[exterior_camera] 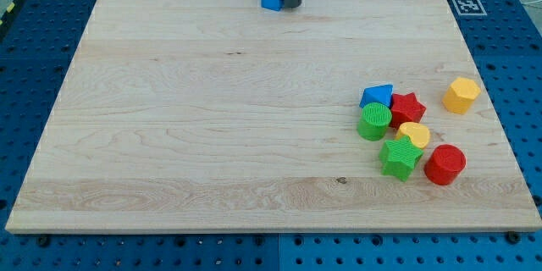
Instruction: Slide red circle to the top right
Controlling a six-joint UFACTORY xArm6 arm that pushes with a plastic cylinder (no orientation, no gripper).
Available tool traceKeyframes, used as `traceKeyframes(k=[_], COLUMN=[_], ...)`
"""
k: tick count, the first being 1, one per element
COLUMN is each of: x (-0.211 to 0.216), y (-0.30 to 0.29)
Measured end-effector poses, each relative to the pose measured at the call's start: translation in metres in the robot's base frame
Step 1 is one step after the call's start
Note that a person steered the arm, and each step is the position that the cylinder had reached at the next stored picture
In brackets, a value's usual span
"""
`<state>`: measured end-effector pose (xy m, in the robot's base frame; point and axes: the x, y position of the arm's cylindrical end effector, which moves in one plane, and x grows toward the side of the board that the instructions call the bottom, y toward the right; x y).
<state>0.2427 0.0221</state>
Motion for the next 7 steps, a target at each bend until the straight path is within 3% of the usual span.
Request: traceKeyframes(k=[1, 2, 5, 7], x=[0.000, 0.029, 0.254, 0.339], y=[-0.009, -0.011, 0.026, 0.080])
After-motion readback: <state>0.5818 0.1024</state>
